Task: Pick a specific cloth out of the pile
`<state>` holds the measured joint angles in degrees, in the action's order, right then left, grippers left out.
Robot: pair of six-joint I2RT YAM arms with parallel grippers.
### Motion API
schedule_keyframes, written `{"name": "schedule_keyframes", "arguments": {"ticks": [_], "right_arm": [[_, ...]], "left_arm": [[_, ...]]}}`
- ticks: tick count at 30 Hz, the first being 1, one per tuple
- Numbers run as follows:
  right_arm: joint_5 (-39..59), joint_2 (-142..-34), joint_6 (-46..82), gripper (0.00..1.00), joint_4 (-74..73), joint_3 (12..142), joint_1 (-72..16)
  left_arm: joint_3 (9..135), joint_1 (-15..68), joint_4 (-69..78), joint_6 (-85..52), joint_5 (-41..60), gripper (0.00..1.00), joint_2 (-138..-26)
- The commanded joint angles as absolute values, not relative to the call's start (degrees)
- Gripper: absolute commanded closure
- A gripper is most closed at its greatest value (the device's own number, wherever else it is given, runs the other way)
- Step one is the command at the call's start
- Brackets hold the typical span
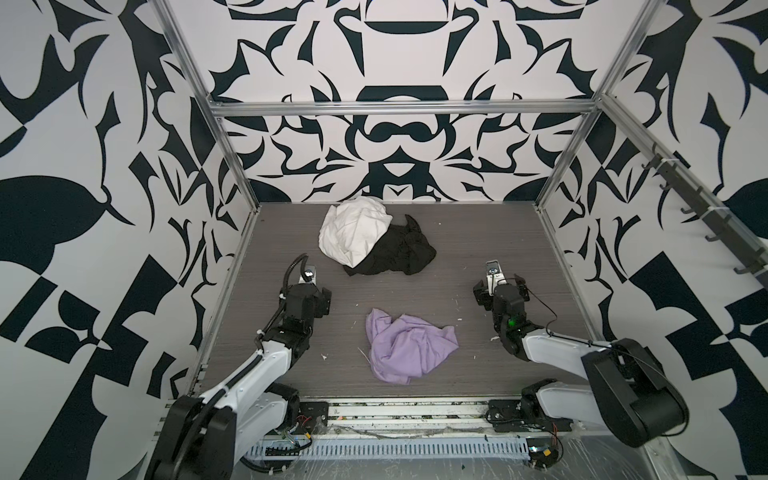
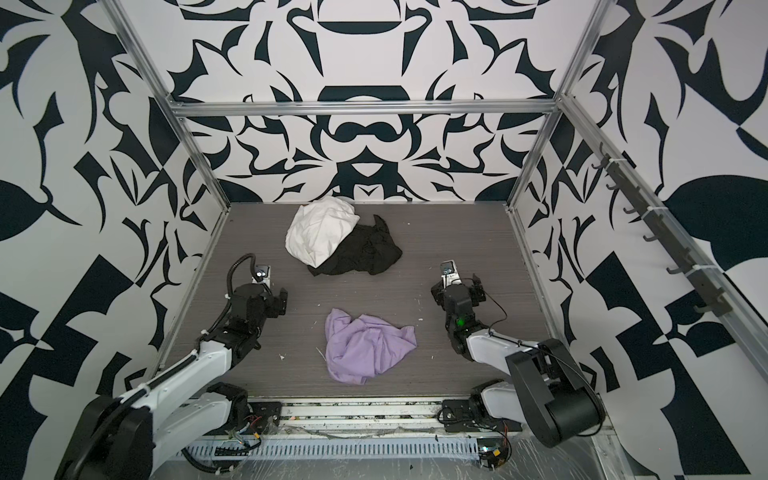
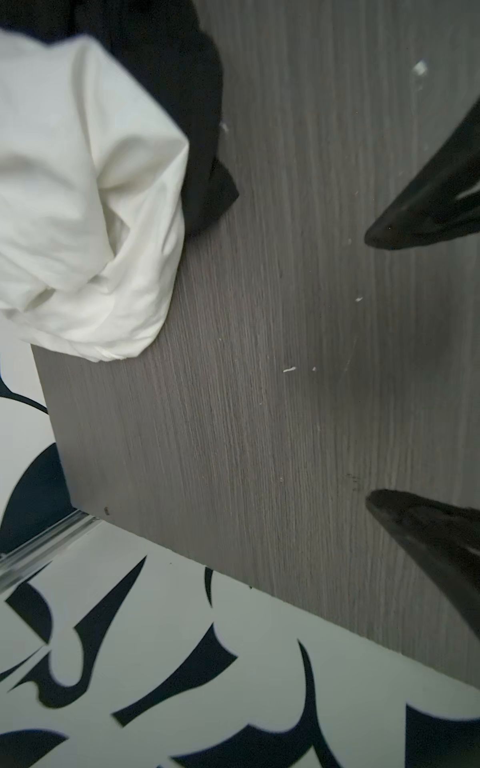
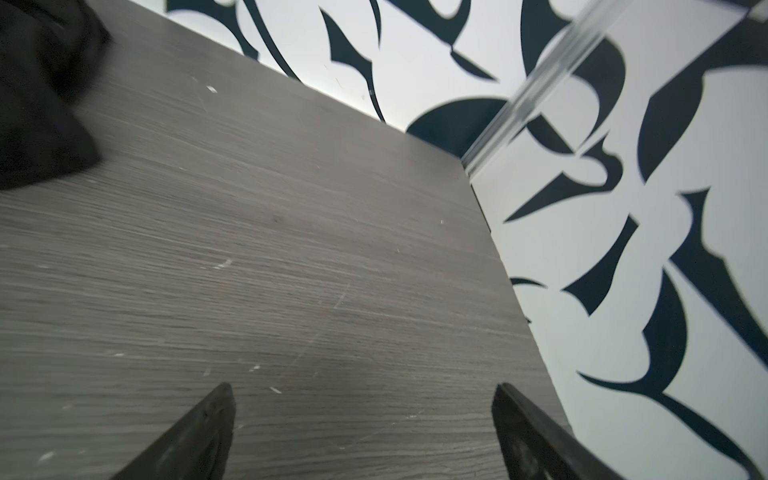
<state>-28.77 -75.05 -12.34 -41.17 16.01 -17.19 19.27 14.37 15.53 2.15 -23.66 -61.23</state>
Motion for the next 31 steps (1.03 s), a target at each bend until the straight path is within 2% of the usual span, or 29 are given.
{"name": "schedule_keyframes", "arguments": {"ticks": [1, 7, 8, 9, 13, 16, 19, 21, 24, 31], "right_arm": [[-24.4, -77.7, -9.4, 0.03, -51.2, 15.8, -16.2], [-23.8, -86.1, -6.6, 0.08, -59.0, 16.7, -14.8], [-23.4, -87.3, -5.7, 0.08, -62.9, 15.4, -13.9], [-22.1, -87.6, -4.3, 0.0, -63.7, 14.6, -12.5], [-20.1, -90.5, -3.6, 0.0, -61.2, 17.4, -10.8], [-19.9, -89.8, -0.7, 0.0, -55.8, 19.4, -8.9], [-20.8, -89.8, -1.0, 0.0, -56.3, 19.0, -8.9], [-18.7, -89.7, -0.5, 0.0, -53.9, 20.2, -8.5], [-7.3, -89.5, -1.0, 0.0, -50.5, 21.5, -5.7], [-7.3, -89.3, -1.2, 0.0, -51.6, 20.9, -5.3]], "left_arm": [[20.8, 9.9, 27.7, 1.7, -13.8, 0.09, -67.0], [21.3, 3.7, 37.1, 2.0, -4.7, 0.14, -76.1], [21.5, 2.9, 38.5, 2.0, -3.4, 0.19, -77.1], [21.9, 2.6, 39.2, 1.2, -2.9, 0.2, -77.9], [21.5, 2.2, 45.7, -0.6, -2.9, 0.21, -83.7], [21.5, 2.2, 51.6, -1.5, -6.2, 0.16, -89.1], [21.0, 2.2, 52.4, -1.4, -5.8, 0.0, -89.2], [21.3, 2.2, 52.7, -1.6, -6.2, 0.01, -89.9], [21.8, 2.2, 52.1, -1.6, -6.4, 0.0, -90.2], [21.5, 2.2, 52.4, -1.7, -6.0, 0.01, -89.7]]}}
